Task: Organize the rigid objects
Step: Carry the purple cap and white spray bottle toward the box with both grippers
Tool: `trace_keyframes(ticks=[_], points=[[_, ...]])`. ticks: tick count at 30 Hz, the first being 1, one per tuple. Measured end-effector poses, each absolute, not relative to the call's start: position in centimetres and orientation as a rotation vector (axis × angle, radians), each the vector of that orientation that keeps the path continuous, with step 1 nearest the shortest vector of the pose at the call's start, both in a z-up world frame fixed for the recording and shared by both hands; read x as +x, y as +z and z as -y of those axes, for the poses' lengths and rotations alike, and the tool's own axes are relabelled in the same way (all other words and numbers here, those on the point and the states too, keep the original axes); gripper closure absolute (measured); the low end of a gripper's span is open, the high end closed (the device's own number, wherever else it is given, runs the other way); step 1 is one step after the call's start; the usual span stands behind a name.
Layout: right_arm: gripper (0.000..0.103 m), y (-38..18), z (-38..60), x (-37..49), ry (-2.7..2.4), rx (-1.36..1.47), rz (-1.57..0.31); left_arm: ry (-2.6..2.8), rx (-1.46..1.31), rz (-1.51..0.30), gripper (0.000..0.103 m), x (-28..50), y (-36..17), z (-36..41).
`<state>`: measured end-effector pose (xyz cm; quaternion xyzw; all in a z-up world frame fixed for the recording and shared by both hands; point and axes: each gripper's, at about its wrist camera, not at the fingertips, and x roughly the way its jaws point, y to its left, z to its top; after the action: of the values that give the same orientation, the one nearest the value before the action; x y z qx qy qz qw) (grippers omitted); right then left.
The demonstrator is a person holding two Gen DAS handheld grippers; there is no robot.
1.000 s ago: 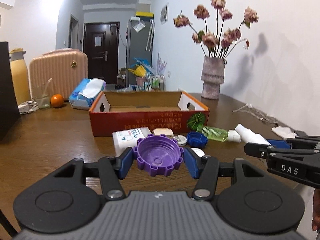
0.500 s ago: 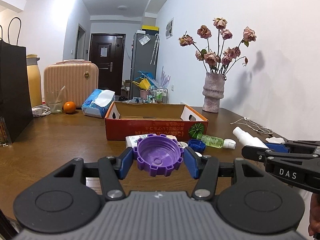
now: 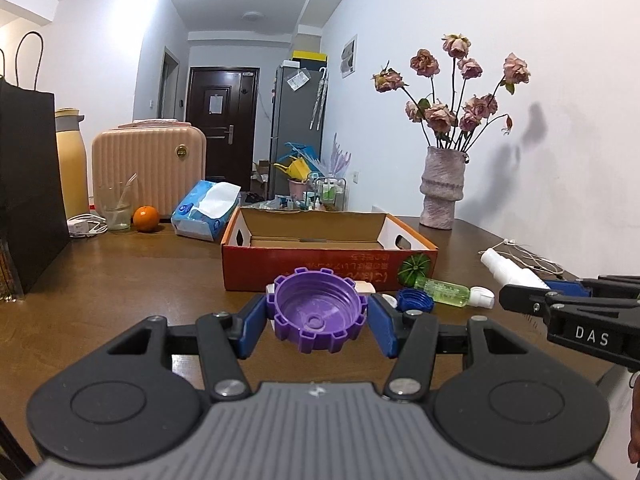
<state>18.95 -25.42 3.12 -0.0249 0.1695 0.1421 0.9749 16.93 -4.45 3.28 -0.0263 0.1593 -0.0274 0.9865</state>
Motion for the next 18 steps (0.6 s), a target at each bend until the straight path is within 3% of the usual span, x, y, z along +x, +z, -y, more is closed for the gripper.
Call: trace_keyframes(ticks=[18], points=[[0.076, 4.8, 24.5, 30.4, 0.301, -0.067, -0.315, -0.043, -0.019, -0.294, 0.047, 28.1, 5.1, 3.6]])
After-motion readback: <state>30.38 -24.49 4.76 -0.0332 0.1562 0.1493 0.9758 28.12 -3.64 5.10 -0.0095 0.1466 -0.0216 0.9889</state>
